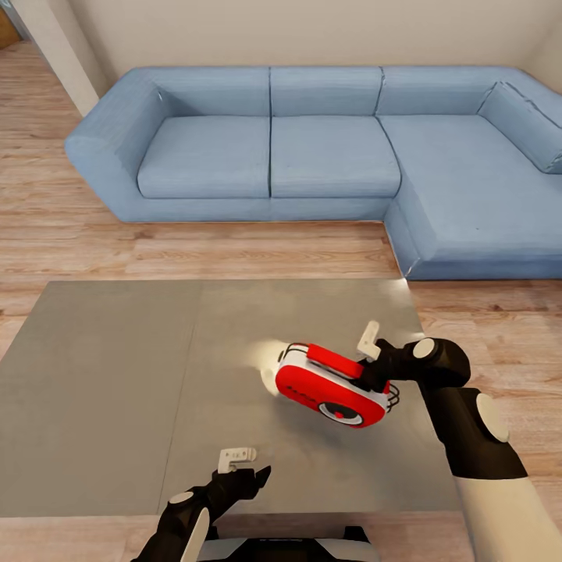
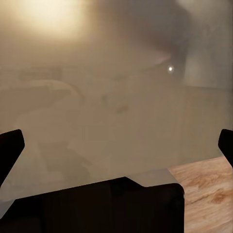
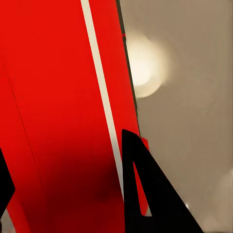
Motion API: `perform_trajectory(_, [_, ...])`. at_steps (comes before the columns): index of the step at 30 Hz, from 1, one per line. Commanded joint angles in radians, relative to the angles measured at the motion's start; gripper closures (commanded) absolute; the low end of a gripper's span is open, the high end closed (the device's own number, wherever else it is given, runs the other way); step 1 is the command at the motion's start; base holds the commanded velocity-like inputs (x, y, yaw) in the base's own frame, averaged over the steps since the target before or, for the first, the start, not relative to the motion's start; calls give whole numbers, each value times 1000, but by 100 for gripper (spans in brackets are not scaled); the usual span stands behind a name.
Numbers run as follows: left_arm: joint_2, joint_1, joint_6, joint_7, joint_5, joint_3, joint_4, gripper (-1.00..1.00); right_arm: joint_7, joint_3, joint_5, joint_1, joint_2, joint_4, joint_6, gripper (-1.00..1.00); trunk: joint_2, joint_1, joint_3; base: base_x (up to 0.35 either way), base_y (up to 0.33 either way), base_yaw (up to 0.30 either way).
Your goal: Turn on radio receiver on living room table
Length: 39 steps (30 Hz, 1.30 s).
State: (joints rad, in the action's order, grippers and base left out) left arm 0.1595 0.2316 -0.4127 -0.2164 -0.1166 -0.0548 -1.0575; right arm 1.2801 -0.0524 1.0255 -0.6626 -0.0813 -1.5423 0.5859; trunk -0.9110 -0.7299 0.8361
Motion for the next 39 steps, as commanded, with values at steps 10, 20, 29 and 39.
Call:
perform_trajectory(10, [1, 0, 0, 0, 0, 1, -1, -100, -13, 2, 3, 0, 1, 0, -2, 100, 0, 0, 0, 0, 0, 0])
perform_trajectory(20, [3, 0, 0, 0, 0, 1, -4, -100, -18, 2, 1, 0, 2, 0, -8, 100, 0, 0, 0, 0, 0, 0])
perform_trajectory(29, [3, 0, 0, 0, 0, 1, -3, -100, -16, 3, 4, 0, 4, 6, 1, 100, 0, 0, 0, 0, 0, 0])
perform_trajectory(39, [3, 0, 0, 0, 0, 1, -5, -100, -21, 3, -2, 0, 5, 8, -4, 100, 0, 0, 0, 0, 0, 0])
